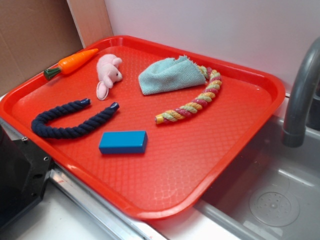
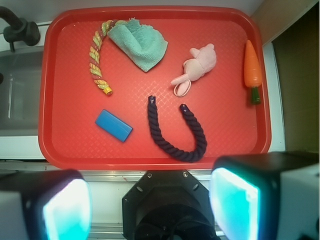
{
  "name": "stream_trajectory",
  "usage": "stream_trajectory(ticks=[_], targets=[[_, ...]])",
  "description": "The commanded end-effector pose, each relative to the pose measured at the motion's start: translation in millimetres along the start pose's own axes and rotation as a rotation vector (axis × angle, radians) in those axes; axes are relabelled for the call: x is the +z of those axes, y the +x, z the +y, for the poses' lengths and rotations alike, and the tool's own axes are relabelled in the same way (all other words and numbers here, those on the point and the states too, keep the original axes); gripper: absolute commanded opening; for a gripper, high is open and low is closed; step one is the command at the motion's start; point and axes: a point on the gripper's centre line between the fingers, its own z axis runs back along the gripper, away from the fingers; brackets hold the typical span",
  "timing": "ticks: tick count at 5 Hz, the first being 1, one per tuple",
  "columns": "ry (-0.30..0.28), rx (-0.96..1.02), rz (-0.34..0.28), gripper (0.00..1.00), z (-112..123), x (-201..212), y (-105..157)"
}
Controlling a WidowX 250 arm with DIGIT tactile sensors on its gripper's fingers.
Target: Grab the blue block.
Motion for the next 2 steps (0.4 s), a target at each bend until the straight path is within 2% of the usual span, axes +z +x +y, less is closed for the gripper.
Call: stream_trajectory(ticks=[1, 2], targets=[[0.000, 0.000, 0.000, 1.00, 0.0, 0.0, 0.0], [-0.009, -0.231, -0.054, 1.00, -6.2, -4.5, 5.8]])
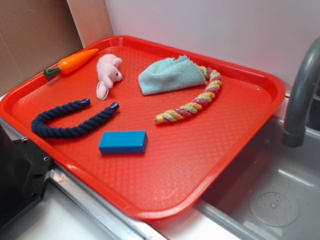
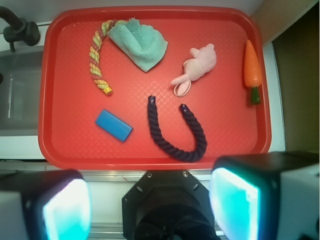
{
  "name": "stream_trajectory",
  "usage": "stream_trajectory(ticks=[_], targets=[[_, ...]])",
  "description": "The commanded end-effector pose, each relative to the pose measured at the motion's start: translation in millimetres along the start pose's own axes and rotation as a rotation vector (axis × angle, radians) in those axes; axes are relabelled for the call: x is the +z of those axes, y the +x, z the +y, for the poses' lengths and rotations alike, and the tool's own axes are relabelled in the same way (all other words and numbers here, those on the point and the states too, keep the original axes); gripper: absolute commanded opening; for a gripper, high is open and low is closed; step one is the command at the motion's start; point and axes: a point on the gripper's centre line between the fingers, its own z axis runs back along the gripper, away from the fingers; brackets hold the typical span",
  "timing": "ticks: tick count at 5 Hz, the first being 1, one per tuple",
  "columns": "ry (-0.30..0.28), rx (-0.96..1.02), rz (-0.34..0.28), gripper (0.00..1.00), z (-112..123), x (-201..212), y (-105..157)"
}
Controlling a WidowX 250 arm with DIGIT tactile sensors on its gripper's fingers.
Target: Grab the blue block.
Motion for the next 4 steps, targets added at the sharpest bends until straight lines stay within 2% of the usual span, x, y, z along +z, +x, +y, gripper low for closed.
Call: stream_trajectory(ticks=[1, 2, 4], targets=[[-0.058, -0.477, -0.077, 1.00, -19, -12, 17], [-0.085, -0.698, -0.077, 1.00, -36, -29, 24], [-0.075, -0.790, -0.026, 1.00, -59, -71, 28]])
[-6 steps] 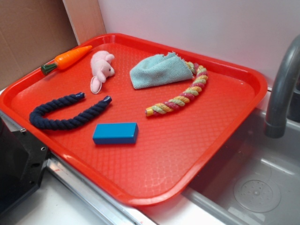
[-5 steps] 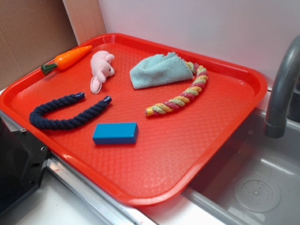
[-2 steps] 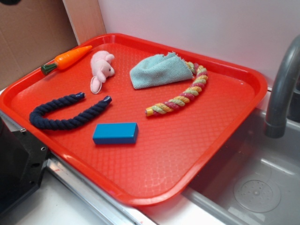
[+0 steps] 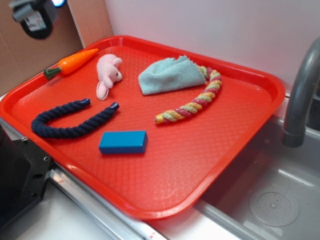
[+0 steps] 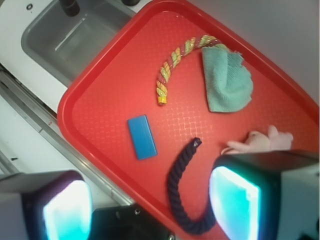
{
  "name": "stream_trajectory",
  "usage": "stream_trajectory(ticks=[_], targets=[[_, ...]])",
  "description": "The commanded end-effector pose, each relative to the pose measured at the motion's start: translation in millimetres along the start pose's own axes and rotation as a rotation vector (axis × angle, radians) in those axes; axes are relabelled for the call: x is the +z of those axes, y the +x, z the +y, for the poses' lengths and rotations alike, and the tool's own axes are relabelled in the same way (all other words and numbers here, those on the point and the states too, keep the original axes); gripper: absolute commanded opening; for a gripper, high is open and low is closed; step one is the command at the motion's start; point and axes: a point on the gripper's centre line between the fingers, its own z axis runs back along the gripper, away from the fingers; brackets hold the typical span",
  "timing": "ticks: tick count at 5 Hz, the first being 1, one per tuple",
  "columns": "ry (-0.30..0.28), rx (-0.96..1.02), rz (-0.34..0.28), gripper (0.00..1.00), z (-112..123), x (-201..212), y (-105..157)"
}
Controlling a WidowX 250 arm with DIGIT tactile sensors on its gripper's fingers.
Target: Grab the blue block.
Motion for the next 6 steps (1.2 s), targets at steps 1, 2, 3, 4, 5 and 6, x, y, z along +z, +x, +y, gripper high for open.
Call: stream_trajectory(ticks=[1, 2, 3, 4, 5, 6], targets=[[-0.002, -0.068, 0.061, 1.00, -14, -46, 8], [-0.005, -0.083, 0.092, 1.00, -13, -78, 6], [0.021, -0.060, 0.146, 1.00, -10, -108, 6], [0.023, -0.082, 0.181, 1.00, -11, -139, 7], [0.049, -0.108, 0.207, 1.00, -14, -162, 8], [0.064, -0.093, 0.264, 1.00, -14, -181, 4]])
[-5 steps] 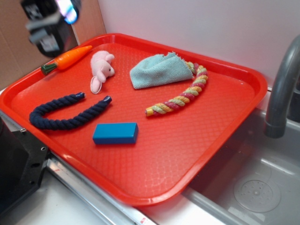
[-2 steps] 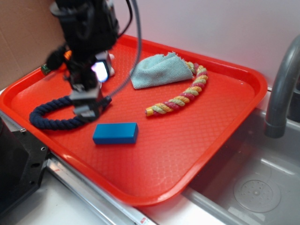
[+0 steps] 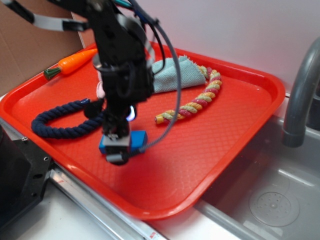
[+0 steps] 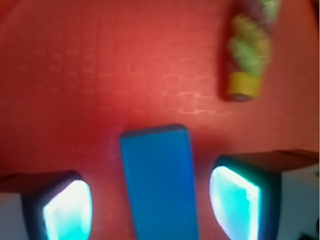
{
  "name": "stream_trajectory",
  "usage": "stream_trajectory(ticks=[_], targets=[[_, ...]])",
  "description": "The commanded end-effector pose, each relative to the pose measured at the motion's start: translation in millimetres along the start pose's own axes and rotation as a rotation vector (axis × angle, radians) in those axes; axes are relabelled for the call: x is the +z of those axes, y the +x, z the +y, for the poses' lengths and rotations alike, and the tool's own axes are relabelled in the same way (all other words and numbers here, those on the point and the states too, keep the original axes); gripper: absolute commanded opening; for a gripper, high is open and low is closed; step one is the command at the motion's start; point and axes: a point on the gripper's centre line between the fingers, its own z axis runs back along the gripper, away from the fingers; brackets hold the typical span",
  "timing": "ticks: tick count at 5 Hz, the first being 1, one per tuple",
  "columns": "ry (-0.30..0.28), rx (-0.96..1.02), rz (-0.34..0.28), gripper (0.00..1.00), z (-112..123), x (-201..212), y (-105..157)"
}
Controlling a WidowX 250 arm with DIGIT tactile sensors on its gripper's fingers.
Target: Grab the blue block.
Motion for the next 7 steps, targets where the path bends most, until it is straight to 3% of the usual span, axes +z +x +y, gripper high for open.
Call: stream_trajectory(ticks=[1, 2, 4, 5, 6, 7], targets=[[0.004, 0.017, 0.043, 1.00, -2, -22, -1], [-0.007, 0.022, 0.053, 0.00, 0, -24, -3], [-0.012, 0.018, 0.061, 0.00, 15, -21, -6], [-0.030, 0.057, 0.046, 0.00, 27, 0, -4], [-0.033, 0.308, 0.038, 0.00, 41, 44, -1], [-0.134, 0.447, -0.006, 0.00, 57, 86, 2]])
